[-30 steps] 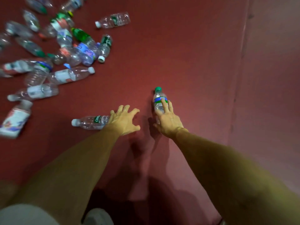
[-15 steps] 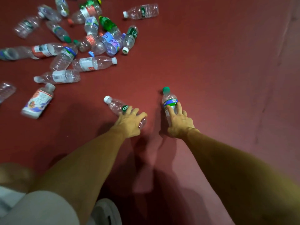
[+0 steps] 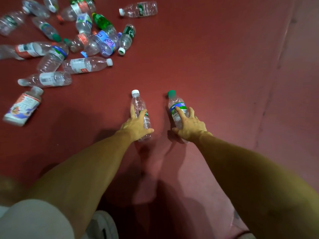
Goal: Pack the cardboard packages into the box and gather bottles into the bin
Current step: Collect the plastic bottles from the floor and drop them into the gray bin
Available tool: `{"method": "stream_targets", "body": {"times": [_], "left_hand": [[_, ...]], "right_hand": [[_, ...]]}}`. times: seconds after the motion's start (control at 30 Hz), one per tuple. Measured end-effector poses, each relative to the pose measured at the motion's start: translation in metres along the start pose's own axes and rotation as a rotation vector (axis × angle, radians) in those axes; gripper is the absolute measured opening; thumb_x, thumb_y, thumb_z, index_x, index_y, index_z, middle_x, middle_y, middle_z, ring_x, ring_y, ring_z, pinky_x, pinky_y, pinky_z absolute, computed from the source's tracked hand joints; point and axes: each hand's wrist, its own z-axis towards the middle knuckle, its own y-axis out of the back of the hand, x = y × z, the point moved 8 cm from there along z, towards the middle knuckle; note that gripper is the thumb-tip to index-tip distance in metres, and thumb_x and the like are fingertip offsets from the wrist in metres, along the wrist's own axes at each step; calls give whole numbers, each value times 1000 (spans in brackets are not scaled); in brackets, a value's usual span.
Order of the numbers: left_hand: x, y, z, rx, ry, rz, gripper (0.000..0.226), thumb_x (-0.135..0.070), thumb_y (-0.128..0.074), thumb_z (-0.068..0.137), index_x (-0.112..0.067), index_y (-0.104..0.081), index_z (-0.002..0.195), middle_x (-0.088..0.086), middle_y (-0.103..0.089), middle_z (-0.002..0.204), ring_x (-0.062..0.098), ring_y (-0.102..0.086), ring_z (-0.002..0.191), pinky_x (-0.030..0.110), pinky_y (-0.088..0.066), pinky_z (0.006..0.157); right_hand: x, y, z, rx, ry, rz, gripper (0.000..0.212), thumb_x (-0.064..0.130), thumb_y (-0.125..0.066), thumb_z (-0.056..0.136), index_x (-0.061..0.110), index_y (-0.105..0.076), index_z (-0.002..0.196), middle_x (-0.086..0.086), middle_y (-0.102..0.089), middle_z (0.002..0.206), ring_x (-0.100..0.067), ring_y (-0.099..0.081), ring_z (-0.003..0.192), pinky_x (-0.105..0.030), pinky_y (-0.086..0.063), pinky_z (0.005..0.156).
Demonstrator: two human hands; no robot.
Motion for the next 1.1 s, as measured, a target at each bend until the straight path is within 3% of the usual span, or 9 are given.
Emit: {"method": "stream_targets", "body": {"times": [0.07,0.17,0.23,0.37,0.6,0.83,1.1], "left_hand": [[-8,0,-3,52,-15,-2,106,-35,-77,81,-37,-3,157,6,28,162,42,-47,132,47,-44,105],[-20,-3,-7,91,-73,33,115,-11,-70,76,-45,6,155,7,30,161,37,-49,133,42,-49,98],[-22,-7,-8,91,-62,31,113,-17,-71,78,-50,7,153,10,20,164,37,-43,138,44,-45,104],[-30,-10,-8,38,-69,42,100,-39,-73,87,-50,1,154,21,-34,151,42,-53,126,46,-42,106],[-49,26,-26,-38,-70,73,96,-37,-71,85,-51,-5,153,17,-42,138,41,-62,108,44,-48,95],[-87,166,-113,-45,-69,55,104,-38,-72,85,-51,6,153,21,-38,144,43,-61,112,44,-49,94],[-101,408,-253,-132,16,-44,100,-36,-72,85,-50,-1,154,20,-33,153,41,-59,118,43,-48,94]], "right_hand": [[3,2,0,-22,-3,11,84,51,-62,91,41,-10,157,-13,-18,155,-38,-47,127,-46,-43,98],[7,3,0,-30,-12,4,83,40,-61,94,35,-8,157,-15,-29,145,-39,-55,116,-45,-45,92],[7,2,0,-19,-28,2,90,33,-61,93,34,2,158,-15,-31,141,-40,-57,114,-46,-46,90],[7,-4,-4,26,-48,-7,97,34,-62,93,36,10,157,-15,-37,133,-39,-60,110,-45,-47,89],[2,23,-31,-26,-69,46,85,35,-54,97,34,4,159,-16,-41,127,-40,-60,106,-43,-46,84],[48,181,-114,-36,-33,-14,93,36,-60,94,34,7,158,-15,-39,132,-38,-60,104,-37,-40,76],[176,388,-241,-52,41,-94,94,34,-60,95,33,9,158,-16,-40,129,-36,-60,103,-40,-46,78]]}}
